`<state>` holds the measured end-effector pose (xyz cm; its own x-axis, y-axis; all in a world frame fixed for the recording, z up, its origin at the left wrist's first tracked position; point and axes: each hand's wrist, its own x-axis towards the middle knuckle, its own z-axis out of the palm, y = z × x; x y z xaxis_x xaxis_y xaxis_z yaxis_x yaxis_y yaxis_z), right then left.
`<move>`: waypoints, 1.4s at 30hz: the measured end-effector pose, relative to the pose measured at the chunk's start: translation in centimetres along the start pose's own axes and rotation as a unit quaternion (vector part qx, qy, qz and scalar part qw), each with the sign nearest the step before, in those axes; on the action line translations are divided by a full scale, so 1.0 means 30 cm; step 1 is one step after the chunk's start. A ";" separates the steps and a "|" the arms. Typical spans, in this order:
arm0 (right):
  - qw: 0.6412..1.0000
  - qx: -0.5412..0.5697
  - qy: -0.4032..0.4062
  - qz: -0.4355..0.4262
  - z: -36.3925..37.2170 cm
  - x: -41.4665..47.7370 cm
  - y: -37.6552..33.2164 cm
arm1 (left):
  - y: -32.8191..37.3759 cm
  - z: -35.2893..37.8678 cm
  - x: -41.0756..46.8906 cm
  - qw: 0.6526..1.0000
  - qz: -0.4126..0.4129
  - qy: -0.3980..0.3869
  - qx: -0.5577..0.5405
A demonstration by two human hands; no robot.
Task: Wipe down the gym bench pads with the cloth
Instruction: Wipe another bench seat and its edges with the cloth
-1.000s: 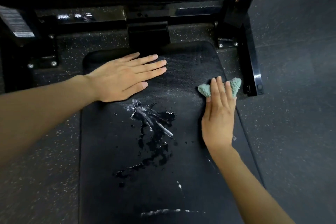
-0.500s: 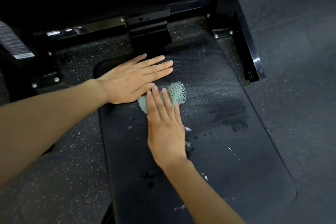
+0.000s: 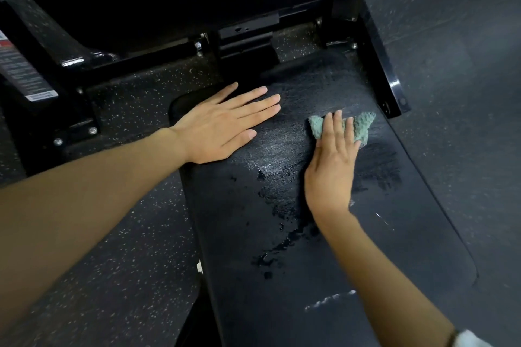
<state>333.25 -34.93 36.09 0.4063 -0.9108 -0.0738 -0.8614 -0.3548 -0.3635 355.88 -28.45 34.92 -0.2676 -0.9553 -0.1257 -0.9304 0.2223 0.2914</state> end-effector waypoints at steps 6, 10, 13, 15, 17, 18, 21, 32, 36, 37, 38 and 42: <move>0.999 -0.034 0.001 -0.015 0.082 -0.181 -0.184 | -0.022 0.002 0.002 0.999 0.019 0.003 -0.051; 0.995 -0.038 -0.037 -0.085 0.124 -0.326 -0.296 | -0.037 -0.006 0.001 0.997 0.031 -0.008 -0.065; 0.983 -0.065 -0.073 -0.157 0.119 -0.351 -0.299 | -0.031 -0.007 0.000 0.998 0.032 -0.004 -0.052; 0.974 -0.071 -0.097 -0.193 0.096 -0.322 -0.252 | -0.030 -0.005 0.000 0.999 0.029 0.001 -0.040; 0.972 -0.069 -0.102 -0.200 0.062 -0.277 -0.188 | -0.032 -0.004 -0.001 0.999 0.029 0.004 -0.035; 0.974 -0.072 -0.092 -0.193 0.047 -0.250 -0.149 | -0.032 -0.003 -0.002 0.999 0.031 0.006 -0.033; 0.985 -0.086 -0.058 -0.139 0.004 -0.162 -0.024 | -0.031 -0.002 -0.002 0.999 0.033 0.012 -0.030; 0.999 -0.042 0.015 0.026 0.075 -0.196 -0.182 | -0.035 0.006 -0.002 0.999 0.031 0.021 -0.015; 1.000 -0.023 -0.008 -0.014 0.123 -0.313 -0.332 | -0.036 0.010 -0.001 0.999 0.030 0.017 -0.014; 0.999 -0.023 -0.016 -0.022 0.133 -0.342 -0.368 | -0.035 0.009 -0.001 0.999 0.030 0.016 -0.016; 0.999 -0.023 -0.030 -0.033 0.142 -0.367 -0.399 | -0.036 0.008 0.000 0.999 0.030 0.015 -0.019; 0.987 -0.056 -0.087 -0.127 0.147 -0.415 -0.426 | -0.037 0.002 0.000 0.999 0.032 0.017 -0.031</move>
<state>340.55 -18.14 37.57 0.6506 -0.7433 -0.1559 -0.7499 -0.5961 -0.2869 356.92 -28.67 34.55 -0.3170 -0.9457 -0.0717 -0.8936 0.2725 0.3566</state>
